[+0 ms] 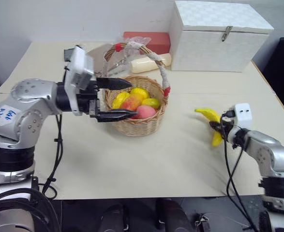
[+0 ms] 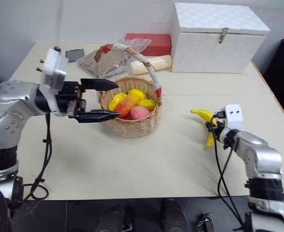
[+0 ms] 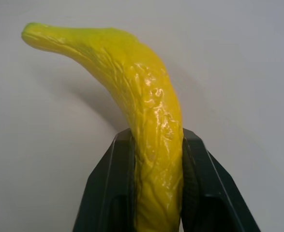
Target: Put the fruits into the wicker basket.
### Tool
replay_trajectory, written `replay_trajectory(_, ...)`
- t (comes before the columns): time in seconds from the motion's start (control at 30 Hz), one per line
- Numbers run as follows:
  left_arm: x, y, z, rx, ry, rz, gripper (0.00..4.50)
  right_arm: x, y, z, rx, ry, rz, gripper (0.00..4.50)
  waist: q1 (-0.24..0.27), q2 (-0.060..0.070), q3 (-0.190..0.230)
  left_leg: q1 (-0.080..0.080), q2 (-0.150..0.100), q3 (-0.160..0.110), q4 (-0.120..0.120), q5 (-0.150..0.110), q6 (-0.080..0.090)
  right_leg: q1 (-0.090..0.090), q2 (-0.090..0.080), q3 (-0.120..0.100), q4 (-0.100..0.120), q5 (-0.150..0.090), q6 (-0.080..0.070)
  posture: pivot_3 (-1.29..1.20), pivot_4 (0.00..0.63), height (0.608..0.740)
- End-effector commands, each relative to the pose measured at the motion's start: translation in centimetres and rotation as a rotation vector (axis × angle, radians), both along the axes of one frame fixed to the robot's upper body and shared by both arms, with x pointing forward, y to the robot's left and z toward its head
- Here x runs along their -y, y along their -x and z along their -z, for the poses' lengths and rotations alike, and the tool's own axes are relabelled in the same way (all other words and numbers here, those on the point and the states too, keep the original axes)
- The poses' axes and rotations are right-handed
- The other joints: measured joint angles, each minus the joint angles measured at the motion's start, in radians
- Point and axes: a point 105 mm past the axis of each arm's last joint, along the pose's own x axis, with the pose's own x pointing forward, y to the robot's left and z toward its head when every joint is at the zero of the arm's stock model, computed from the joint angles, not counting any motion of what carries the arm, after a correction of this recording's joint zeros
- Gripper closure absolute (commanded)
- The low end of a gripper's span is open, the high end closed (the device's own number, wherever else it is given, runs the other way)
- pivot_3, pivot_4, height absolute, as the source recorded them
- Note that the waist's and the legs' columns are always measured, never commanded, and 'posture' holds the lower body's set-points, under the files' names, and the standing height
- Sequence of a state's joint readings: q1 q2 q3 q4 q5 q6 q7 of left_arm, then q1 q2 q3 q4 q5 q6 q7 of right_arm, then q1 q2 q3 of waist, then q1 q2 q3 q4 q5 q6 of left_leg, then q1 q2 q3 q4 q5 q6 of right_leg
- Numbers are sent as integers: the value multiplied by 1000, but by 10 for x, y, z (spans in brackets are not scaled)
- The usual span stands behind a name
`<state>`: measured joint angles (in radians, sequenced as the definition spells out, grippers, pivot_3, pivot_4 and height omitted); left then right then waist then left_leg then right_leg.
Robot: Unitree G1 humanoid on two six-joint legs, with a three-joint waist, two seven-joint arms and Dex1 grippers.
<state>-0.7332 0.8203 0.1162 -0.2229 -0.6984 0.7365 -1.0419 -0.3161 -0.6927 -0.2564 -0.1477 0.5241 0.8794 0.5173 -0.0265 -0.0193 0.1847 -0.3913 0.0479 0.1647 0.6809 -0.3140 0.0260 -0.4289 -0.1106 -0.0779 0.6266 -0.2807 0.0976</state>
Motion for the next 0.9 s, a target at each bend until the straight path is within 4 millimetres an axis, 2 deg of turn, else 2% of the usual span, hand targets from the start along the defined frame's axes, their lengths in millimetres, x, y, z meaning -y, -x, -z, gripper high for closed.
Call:
replay_trajectory(0.03,-22,6,-7,35,-26,-47,0,-50,41,-41,39,-55,-356,3784,-7,0,0,0,1,0,0,0,0,0,0,0,0,0,0,0,150,740)
replay_trajectory(0.1,-31,7,-7,36,-44,-71,0,-68,50,-50,48,-66,-444,3784,-7,0,0,2,2,0,0,-1,-2,0,2,0,0,0,-1,0,150,740)
replay_trajectory(0.17,-36,7,-9,41,-52,-89,0,-93,47,-64,103,-84,-499,3784,-6,0,0,2,2,0,0,-1,-2,0,2,0,0,-1,-1,0,150,740)
replay_trajectory(0.3,-37,6,-13,58,-56,-95,0,-153,13,-88,199,-101,-513,3784,-7,0,0,3,2,1,0,-1,-2,-1,0,1,2,0,-2,0,150,740)
replay_trajectory(0.43,-36,6,-16,79,-59,-108,0,-190,-10,-98,230,-46,-496,3784,2,0,0,-3,2,0,0,-1,-3,-6,-1,-2,3,-2,-4,0,150,740)
replay_trajectory(0.53,-38,9,-18,87,-54,-120,0,-207,-22,-111,265,-51,-484,3784,-2,-1,0,-17,-1,1,2,0,0,-18,-2,-2,7,0,-2,0,150,740)
replay_trajectory(0.7,-39,12,-15,86,-58,-134,0,-216,-36,-121,325,-23,-446,3784,-3,-1,0,-18,-1,3,2,-1,1,-18,-2,-4,3,1,0,0,150,740)
replay_trajectory(0.8,-38,15,-13,89,-53,-137,0,-231,-37,-124,369,-21,-456,3784,-8,-1,0,-16,0,4,2,-1,1,-18,-2,-3,4,1,0,0,150,740)
replay_trajectory(0.87,-37,15,-13,93,-48,-140,0,-240,-34,-124,370,-45,-476,3052,-12,-1,0,-16,1,4,2,0,0,-18,-1,-3,6,1,0,0,150,740)
replay_trajectory(0.9,-36,16,-13,95,-46,-141,0,-243,-32,-124,369,-55,-483,2866,-15,-1,0,-15,1,4,2,0,-1,-18,-1,-2,7,1,0,0,150,740)
